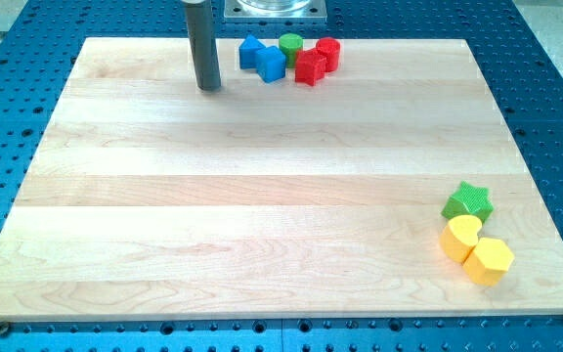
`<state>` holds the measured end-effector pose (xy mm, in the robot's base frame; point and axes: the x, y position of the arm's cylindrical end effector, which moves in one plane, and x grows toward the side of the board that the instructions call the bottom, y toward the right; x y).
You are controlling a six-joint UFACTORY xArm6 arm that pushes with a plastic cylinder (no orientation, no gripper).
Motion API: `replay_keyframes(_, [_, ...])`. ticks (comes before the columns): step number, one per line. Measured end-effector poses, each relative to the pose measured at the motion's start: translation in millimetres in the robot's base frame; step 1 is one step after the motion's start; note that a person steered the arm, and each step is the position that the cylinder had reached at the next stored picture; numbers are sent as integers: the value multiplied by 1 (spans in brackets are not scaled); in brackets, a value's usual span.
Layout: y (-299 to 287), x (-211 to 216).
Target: Point the arm at the bottom right of the red star
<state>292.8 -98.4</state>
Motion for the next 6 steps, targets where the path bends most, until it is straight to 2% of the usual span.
replay_keyframes(2, [0,0])
replay_keyframes(3, [23,43])
replay_keyframes(4, [87,65])
replay_keyframes(5, [173,65])
replay_keyframes(6, [224,53])
